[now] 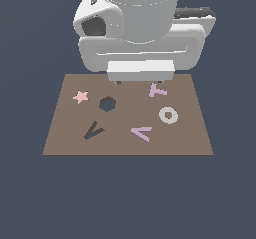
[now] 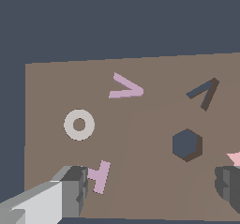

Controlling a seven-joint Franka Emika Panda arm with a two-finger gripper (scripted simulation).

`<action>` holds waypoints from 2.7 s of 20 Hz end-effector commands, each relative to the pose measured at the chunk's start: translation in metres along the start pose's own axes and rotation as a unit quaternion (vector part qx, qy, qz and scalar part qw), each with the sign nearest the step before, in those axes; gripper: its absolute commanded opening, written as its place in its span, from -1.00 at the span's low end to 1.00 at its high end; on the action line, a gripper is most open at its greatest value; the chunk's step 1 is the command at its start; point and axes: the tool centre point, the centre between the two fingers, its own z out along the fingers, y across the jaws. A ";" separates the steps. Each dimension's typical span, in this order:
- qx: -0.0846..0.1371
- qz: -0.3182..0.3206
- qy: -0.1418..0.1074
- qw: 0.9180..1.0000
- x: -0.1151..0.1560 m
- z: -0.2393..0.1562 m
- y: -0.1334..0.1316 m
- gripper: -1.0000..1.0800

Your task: Insert a designated object into the corresponding slot on a board.

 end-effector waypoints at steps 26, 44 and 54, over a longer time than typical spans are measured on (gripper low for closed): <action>-0.003 -0.216 -0.011 0.976 0.025 0.043 0.010 0.92; -0.009 -0.528 -0.027 0.849 0.064 0.110 0.001 0.92; -0.011 -0.608 -0.031 0.793 0.073 0.129 -0.006 0.92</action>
